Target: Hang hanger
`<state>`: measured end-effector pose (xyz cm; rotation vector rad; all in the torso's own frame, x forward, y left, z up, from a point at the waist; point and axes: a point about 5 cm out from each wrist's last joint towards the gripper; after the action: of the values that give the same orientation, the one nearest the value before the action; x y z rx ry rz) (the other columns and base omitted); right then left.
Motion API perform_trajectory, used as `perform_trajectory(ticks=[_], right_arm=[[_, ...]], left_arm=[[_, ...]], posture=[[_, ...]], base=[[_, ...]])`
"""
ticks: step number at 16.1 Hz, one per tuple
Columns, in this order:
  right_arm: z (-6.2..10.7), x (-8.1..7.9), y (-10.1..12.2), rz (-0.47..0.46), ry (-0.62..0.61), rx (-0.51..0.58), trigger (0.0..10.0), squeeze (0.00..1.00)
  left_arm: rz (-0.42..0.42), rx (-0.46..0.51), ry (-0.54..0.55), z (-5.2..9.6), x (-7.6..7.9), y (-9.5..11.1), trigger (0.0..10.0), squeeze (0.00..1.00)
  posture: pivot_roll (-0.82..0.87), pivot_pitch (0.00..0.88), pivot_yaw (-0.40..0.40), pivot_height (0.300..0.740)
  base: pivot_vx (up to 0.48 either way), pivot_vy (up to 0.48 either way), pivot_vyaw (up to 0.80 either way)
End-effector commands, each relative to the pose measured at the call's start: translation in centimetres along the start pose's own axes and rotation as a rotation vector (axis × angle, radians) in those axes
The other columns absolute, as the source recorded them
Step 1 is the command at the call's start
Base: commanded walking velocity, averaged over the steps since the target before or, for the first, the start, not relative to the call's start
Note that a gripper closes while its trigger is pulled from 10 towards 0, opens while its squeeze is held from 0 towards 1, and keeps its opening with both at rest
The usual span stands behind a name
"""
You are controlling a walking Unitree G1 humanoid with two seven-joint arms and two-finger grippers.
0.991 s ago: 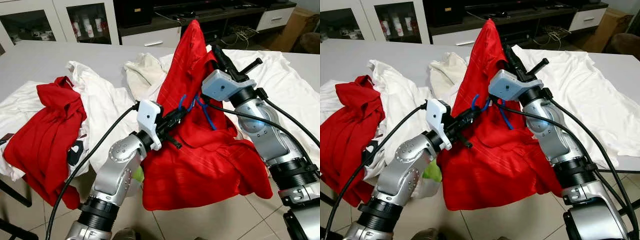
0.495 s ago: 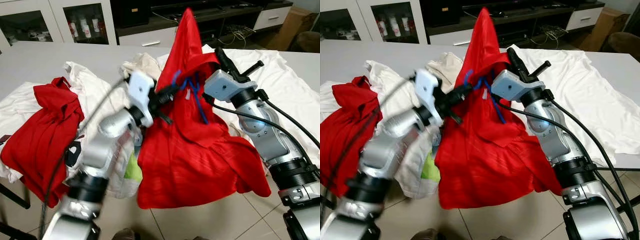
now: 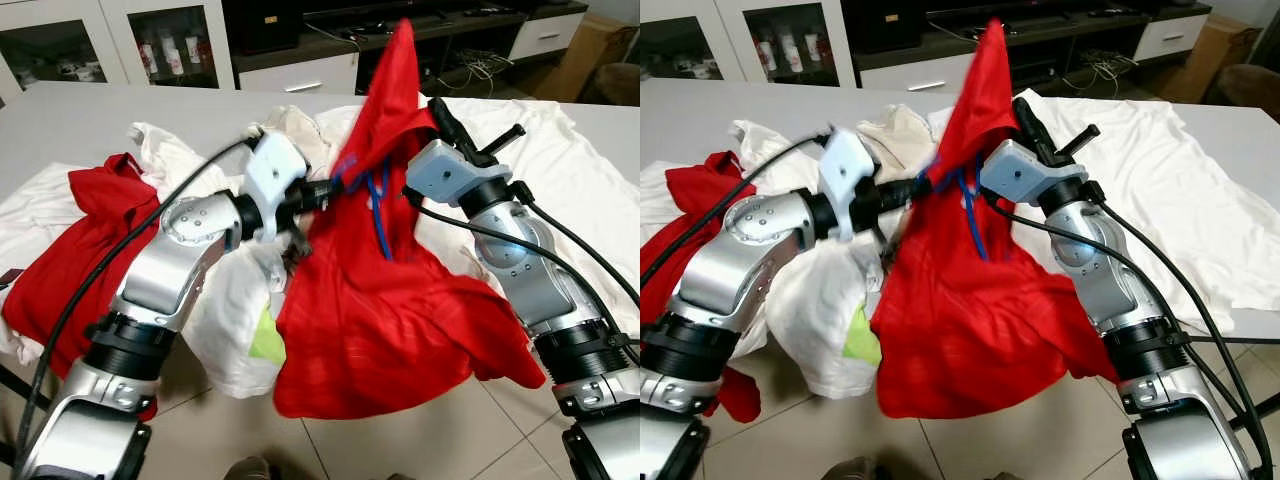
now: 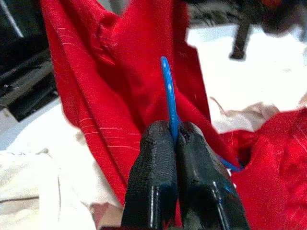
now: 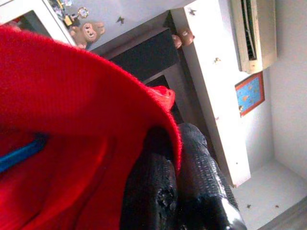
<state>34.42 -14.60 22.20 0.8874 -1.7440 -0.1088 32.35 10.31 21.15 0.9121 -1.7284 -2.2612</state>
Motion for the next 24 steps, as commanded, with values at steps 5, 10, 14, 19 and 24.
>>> perform_trajectory(ticks=[5,10,14,19,24], right_arm=[[-0.7,3.0,0.8,0.011,-0.159,0.038,2.4,0.0],[-0.8,3.6,1.0,-0.001,-0.187,0.043,2.4,0.0],[-1.2,4.2,1.2,-0.069,-0.222,0.031,2.9,0.0],[-0.7,2.3,-0.8,-0.076,-0.139,-0.101,8.9,0.0],[-0.2,1.2,-2.6,-0.116,-0.066,-0.233,10.0,0.0]], left_arm=[[-0.1,-0.077,-0.155,-0.5,1.6,-0.3,10.0,0.0],[-0.085,-0.191,-0.146,-1.0,1.9,-1.8,10.0,0.0],[-0.112,-0.31,-0.156,-1.8,3.1,-3.6,10.0,0.0],[-0.096,-0.212,-0.043,-3.1,2.2,-2.2,10.0,0.0],[-0.048,-0.21,0.052,-2.5,0.6,-2.6,10.0,0.0]], posture=[[0.09,0.001,-0.002,0.74],[0.09,0.0,-0.003,0.74],[0.09,0.0,0.001,0.74],[0.08,0.0,0.005,0.74],[0.08,0.0,0.005,0.74]], base=[[0.0,0.0,0.0],[0.0,0.0,0.0],[0.0,0.0,0.0],[0.0,0.0,0.0],[0.0,0.0,0.0]])
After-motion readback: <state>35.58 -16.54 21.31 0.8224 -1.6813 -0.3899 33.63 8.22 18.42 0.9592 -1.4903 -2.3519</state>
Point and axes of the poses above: a point about 5 cm out from each wrist's last joint towards the gripper, its own z axis pointing back from the gripper into the wrist, its own y axis along the axis of the wrist's last joint, x = y × z, and after that the axes turned 4 degrees about -z, right-handed
